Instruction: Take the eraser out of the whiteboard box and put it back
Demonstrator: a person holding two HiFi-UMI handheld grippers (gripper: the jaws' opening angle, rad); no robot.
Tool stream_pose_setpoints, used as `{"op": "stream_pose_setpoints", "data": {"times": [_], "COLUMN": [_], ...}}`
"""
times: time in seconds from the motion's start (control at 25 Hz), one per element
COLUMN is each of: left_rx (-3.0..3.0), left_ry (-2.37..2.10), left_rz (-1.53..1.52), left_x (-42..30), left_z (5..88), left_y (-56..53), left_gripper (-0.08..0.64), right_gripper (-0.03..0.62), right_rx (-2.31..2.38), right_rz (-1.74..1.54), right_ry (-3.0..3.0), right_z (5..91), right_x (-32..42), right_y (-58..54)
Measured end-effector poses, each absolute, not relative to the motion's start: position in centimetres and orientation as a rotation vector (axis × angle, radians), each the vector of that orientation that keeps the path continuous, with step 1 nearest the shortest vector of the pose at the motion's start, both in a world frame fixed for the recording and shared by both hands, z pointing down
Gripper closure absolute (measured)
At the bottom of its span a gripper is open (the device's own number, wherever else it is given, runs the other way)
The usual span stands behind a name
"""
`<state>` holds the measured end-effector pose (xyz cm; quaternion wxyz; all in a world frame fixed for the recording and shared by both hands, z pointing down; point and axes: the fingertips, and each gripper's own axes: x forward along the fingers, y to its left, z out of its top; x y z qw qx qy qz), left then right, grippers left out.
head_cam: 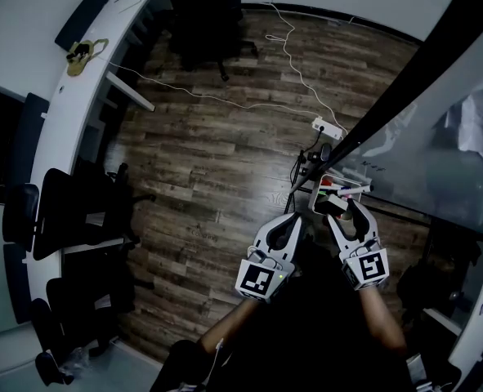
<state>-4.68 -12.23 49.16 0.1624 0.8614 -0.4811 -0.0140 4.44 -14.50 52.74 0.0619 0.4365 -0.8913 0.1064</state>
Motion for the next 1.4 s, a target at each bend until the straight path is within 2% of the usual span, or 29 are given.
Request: {"op": "stream_pose_setpoints", "data": {"times": [0.4, 0.44, 0.48, 0.52, 0.6, 1.4], "left_rx": [2.501, 2.504, 2.508, 2.513, 2.525, 2.567], "left_ry": [-1.361, -1.359, -1.356, -1.353, -1.348, -1.248], "left_rz": [-0.074, -0.08, -0.084, -0.089, -0.095, -0.102], "left_x": [-4.5, -4.5, -4.6, -4.7, -4.9, -5.9], "left_z": [48.3, 48.1, 48.0, 47.9, 47.6, 46.9], "left_y": [-10.6, -10.3, -9.9, -9.5, -8.7, 0.7], "left_gripper": [0.554, 0.554, 0.554, 0.554, 0.554, 0.554], "right_gripper": [0.372, 0.421, 0.51, 0.546, 0.577, 0.578], "right_rx": [1.422, 1.438, 1.452, 1.463, 1.481, 1.687], "right_rz": [0.277, 0.278, 0.277, 0.279, 0.299, 0.429], "right_ry": [-2.731, -2.723, -2.711, -2.703, -2.703, -2.662], "right_z": [49.7, 49.7, 49.8, 49.8, 49.6, 47.1], "right_x": [5.7, 6.0, 6.4, 6.6, 6.8, 7.2], "right_y": [-12.7, -12.2, -11.7, -11.2, -10.2, 1.2]}}
